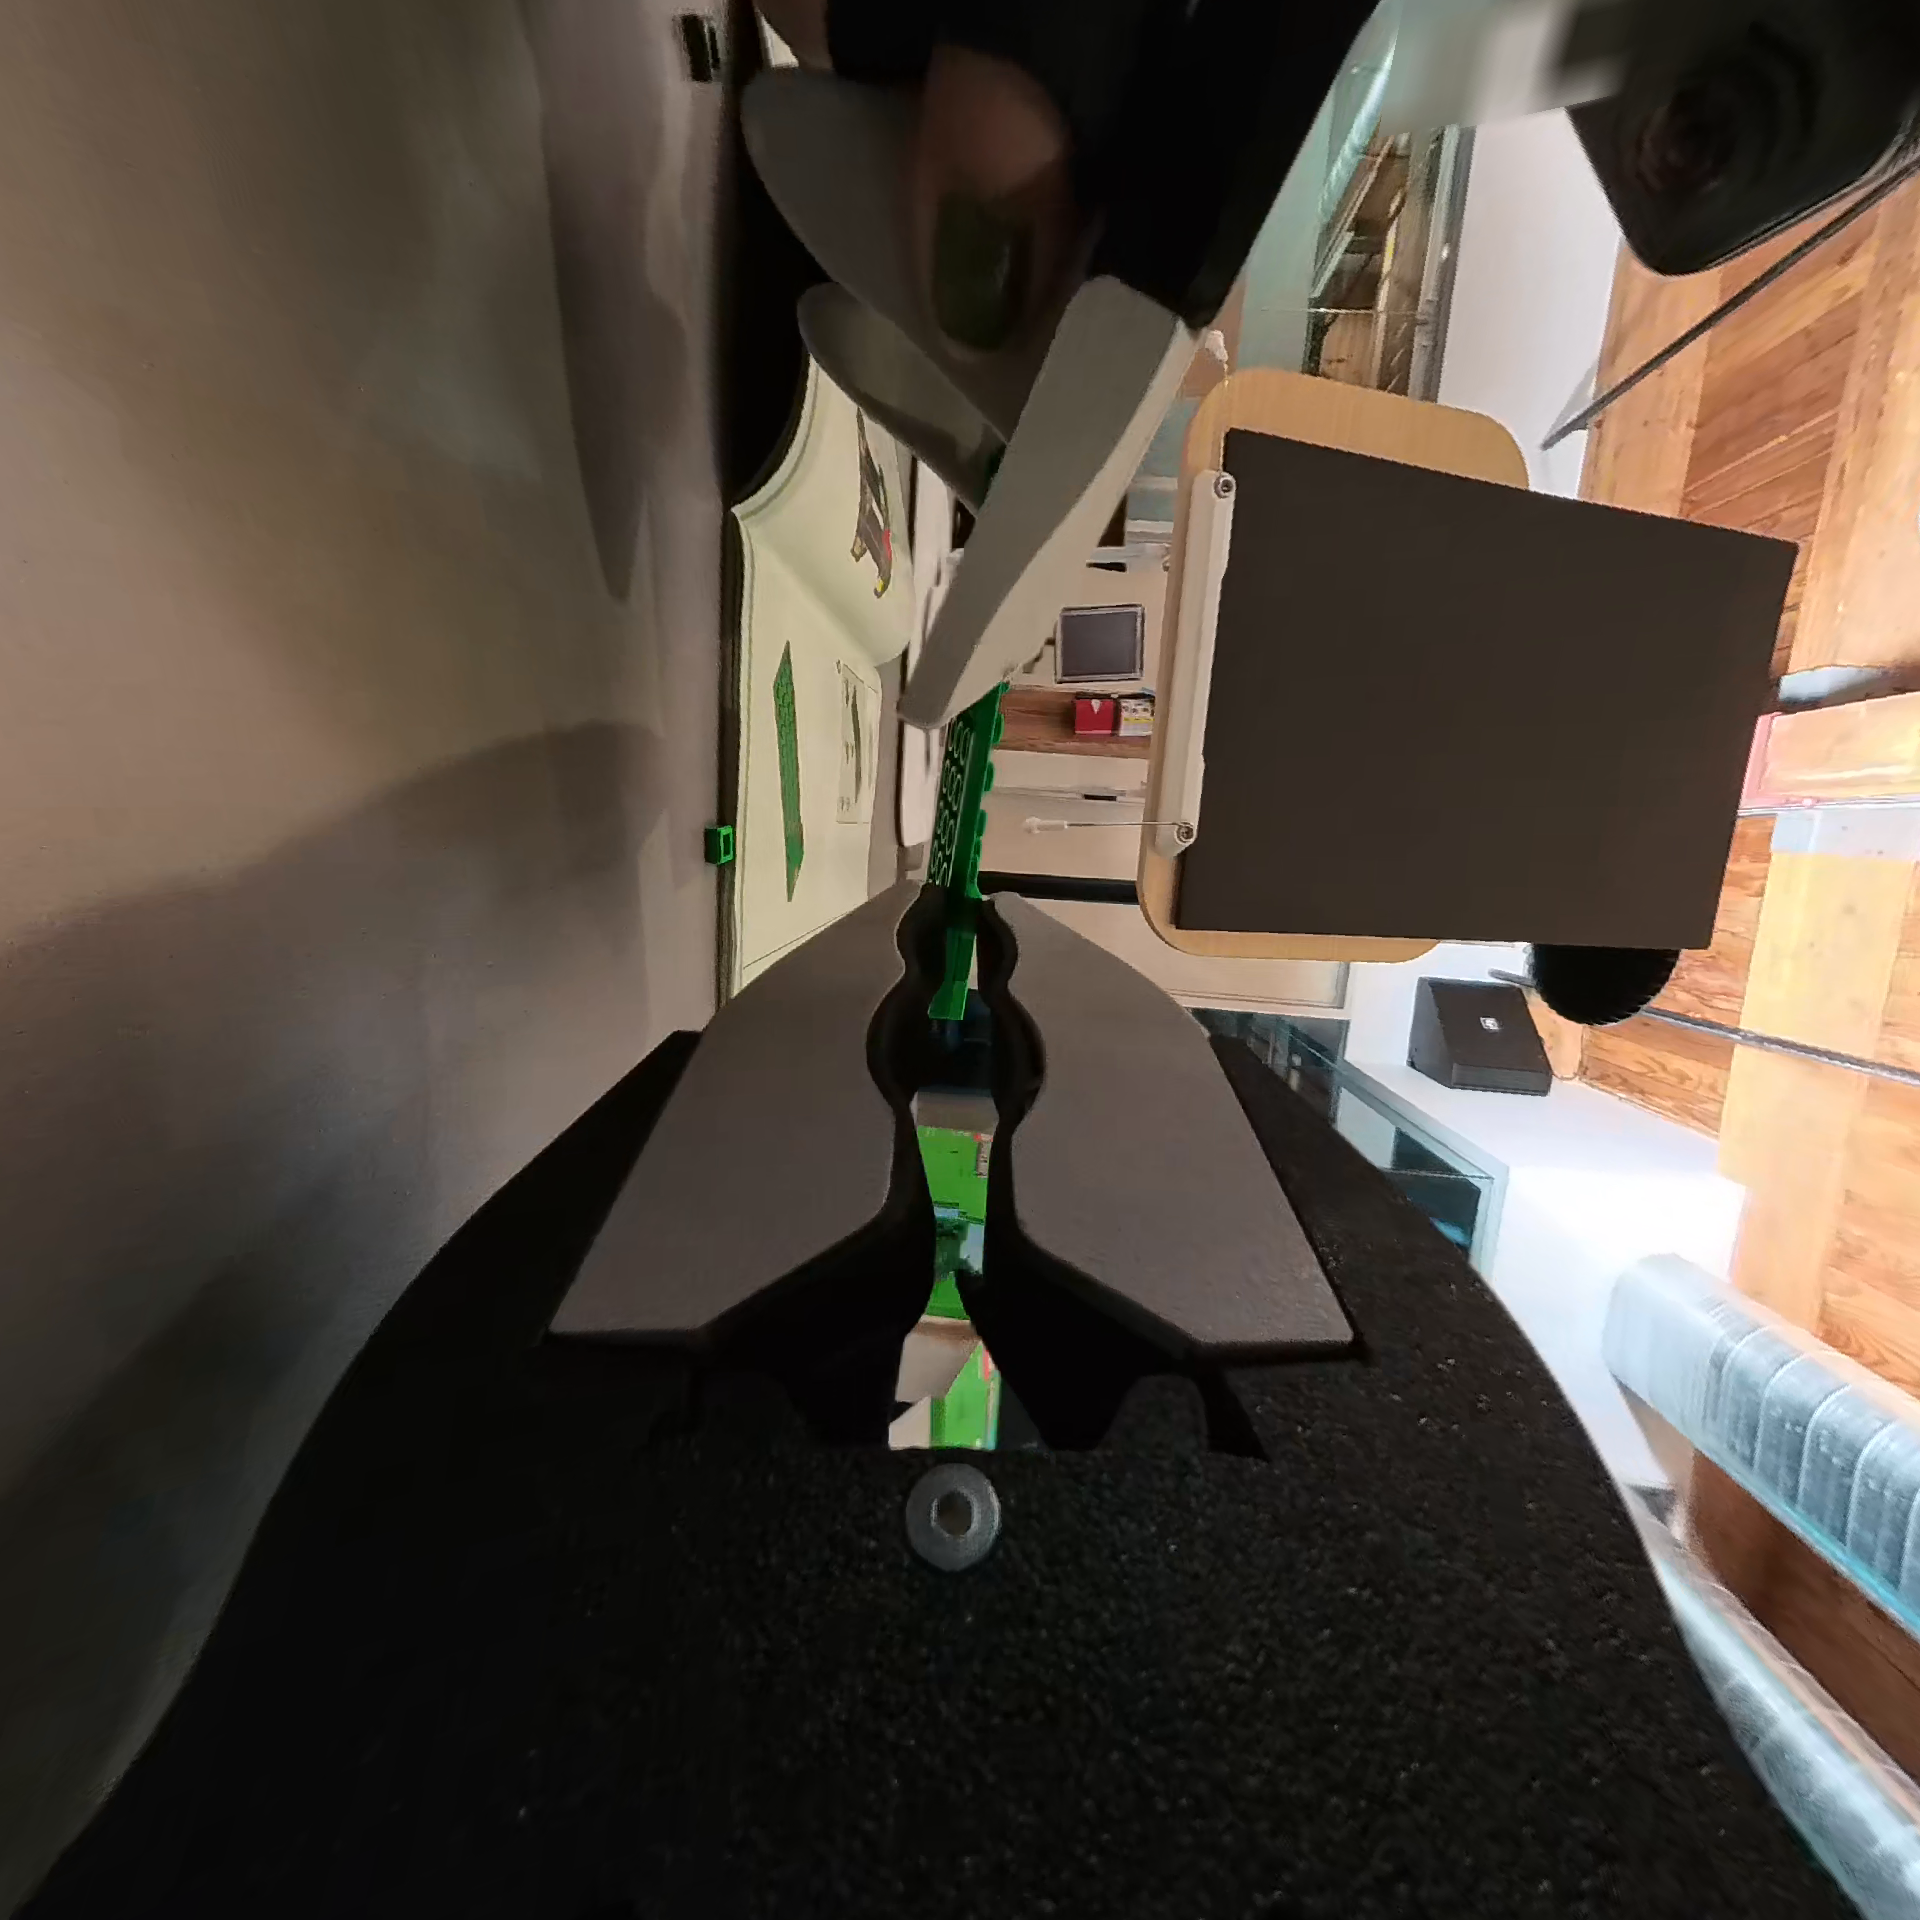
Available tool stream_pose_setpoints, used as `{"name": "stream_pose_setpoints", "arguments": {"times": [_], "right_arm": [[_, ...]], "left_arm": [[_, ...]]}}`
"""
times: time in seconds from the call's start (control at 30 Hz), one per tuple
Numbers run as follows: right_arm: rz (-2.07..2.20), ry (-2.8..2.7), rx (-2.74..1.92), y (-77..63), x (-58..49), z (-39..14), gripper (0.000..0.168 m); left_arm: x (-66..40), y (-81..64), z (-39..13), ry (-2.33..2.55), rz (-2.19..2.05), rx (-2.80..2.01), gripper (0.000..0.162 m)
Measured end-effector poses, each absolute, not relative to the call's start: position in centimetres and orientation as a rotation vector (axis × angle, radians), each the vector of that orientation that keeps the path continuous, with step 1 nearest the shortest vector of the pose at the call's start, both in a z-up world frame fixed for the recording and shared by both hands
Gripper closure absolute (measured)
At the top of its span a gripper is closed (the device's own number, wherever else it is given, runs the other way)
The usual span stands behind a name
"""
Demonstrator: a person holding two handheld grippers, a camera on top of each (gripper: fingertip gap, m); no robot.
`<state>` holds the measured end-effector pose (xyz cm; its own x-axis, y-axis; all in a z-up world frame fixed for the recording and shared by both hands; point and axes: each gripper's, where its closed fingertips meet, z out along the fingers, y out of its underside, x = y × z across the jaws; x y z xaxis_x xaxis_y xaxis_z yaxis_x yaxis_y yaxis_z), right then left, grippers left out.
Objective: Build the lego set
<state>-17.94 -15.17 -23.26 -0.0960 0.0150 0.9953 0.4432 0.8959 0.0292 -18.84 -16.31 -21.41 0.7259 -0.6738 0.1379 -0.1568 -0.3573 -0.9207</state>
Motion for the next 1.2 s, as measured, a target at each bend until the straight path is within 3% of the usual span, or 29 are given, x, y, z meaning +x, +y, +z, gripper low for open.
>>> {"name": "stream_pose_setpoints", "arguments": {"times": [0.9,1.07,1.2], "right_arm": [[-0.305,-1.653,-0.391,-14.6,-18.8,-23.3,0.162],[0.054,-1.595,-0.568,-15.0,-17.6,-21.2,0.151],[0.601,-1.576,-0.753,-15.7,-16.7,-18.9,0.126]], "left_arm": [[-19.0,-16.1,-21.7,0.675,-0.496,-1.887,0.122],[-19.0,-16.3,-20.7,0.713,-0.473,-1.789,0.122],[-17.8,-17.6,-20.3,0.923,-0.484,-1.646,0.122]]}}
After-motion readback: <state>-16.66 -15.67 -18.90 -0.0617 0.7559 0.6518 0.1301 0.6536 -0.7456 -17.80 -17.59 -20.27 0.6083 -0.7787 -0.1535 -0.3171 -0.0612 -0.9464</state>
